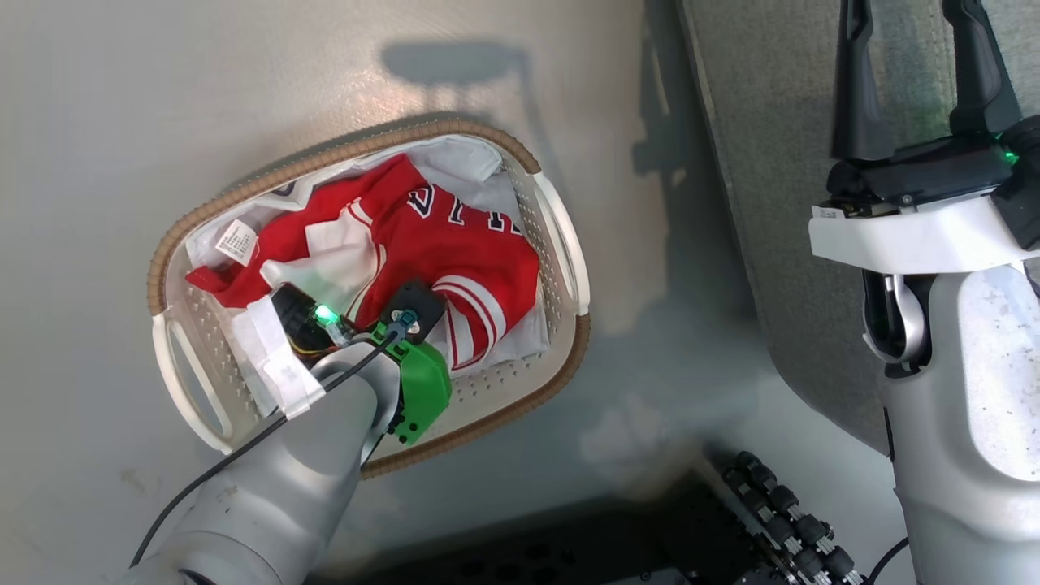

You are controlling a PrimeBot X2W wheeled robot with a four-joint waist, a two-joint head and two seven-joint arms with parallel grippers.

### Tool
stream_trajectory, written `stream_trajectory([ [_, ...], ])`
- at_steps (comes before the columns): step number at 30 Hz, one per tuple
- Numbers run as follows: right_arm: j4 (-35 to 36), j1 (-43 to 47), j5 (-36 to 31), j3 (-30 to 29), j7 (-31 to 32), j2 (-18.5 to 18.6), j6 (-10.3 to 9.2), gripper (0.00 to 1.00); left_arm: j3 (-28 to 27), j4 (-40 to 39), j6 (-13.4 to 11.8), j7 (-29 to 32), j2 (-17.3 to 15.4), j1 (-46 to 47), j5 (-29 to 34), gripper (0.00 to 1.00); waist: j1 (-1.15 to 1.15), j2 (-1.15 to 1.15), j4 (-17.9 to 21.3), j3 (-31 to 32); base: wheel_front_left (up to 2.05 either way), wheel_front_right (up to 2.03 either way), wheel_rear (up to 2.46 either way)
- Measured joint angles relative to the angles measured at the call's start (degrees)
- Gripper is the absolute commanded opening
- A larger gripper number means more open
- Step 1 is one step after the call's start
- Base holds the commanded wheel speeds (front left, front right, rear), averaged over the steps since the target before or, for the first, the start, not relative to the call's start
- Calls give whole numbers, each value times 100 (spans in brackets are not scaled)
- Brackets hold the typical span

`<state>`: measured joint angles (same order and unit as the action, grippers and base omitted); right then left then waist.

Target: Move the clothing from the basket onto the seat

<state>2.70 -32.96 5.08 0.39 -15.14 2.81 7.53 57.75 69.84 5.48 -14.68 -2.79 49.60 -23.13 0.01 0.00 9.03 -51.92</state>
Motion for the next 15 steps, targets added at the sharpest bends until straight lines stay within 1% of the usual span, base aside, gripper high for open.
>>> stream_trajectory([
  [3, -58, 40, -15, 18, 0, 0, 0, 100, -38, -207, -33, -20, 0, -62, -11, 0, 0, 0, -25, 155, 0, 0, 0],
  [6, -134, 97, -56, 30, 0, -1, 0, 100, -145, -738, -136, -34, -87, -187, -1, 0, 0, 0, -58, 340, 0, 0, 0],
  [9, -231, 208, -73, 63, 0, -1, 0, 100, -287, -1345, -220, -35, -279, -425, 69, 0, -1, 0, -103, 575, 0, 0, 0],
  [15, -409, 429, -122, 146, 0, -2, 0, 100, -550, -2394, -265, -35, -635, -1009, 245, 0, -1, 0, -186, 1089, 0, 0, 0],
])
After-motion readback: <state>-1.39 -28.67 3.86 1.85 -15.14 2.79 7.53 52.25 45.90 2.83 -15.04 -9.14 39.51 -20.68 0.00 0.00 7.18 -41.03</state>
